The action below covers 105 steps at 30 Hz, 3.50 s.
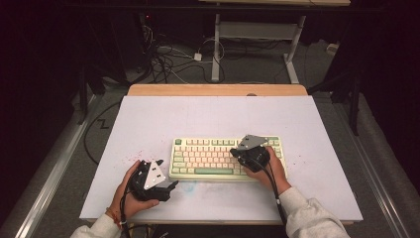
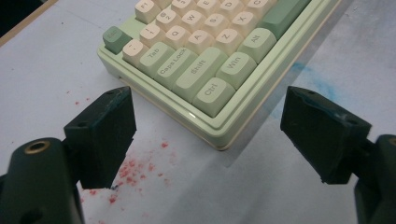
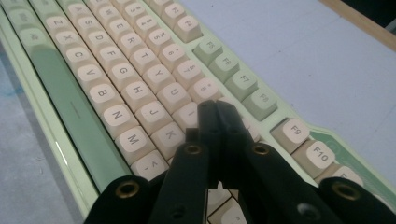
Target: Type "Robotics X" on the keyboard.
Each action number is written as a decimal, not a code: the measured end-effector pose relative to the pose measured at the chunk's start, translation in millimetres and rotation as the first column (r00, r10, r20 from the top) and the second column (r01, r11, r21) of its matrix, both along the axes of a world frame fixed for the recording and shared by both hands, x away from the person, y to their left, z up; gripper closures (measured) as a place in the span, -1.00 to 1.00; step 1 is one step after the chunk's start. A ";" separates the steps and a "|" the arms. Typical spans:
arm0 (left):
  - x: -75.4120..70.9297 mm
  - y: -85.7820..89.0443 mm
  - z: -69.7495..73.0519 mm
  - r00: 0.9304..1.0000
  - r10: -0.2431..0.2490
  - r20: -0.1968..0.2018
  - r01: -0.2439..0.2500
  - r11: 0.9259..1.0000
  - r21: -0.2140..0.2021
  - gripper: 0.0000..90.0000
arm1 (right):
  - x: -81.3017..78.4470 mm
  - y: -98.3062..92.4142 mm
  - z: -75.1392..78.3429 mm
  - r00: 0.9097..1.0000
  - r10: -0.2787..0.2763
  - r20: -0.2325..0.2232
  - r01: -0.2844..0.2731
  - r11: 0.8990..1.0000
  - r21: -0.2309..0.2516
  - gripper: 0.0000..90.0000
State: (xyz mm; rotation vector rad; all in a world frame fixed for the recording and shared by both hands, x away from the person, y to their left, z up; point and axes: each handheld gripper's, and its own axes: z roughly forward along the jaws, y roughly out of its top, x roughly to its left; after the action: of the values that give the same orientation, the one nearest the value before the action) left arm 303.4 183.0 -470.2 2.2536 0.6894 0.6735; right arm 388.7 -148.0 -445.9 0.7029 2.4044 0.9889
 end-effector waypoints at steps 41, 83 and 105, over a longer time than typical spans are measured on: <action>0.4 0.7 9.5 1.000 0.022 -0.011 -0.022 0.998 -0.064 -0.37 | -79.1 -81.4 20.3 0.968 -0.122 0.218 0.080 0.978 0.191 -0.46; 63.2 -111.6 34.6 0.958 -0.200 -0.205 0.204 0.979 0.002 0.95 | -98.3 -90.1 -3.9 0.967 -0.104 0.231 0.091 0.994 0.066 -0.47; 71.0 -126.7 22.7 0.958 -0.181 -0.222 0.205 0.974 0.091 0.94 | -94.3 -90.0 -9.2 0.979 -0.082 0.187 0.076 0.996 0.038 -0.44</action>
State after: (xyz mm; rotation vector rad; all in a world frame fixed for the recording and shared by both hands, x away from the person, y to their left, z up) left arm 374.4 56.3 -447.6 2.4835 0.5310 0.3881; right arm 294.4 -238.1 -455.1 0.6785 2.1861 1.0135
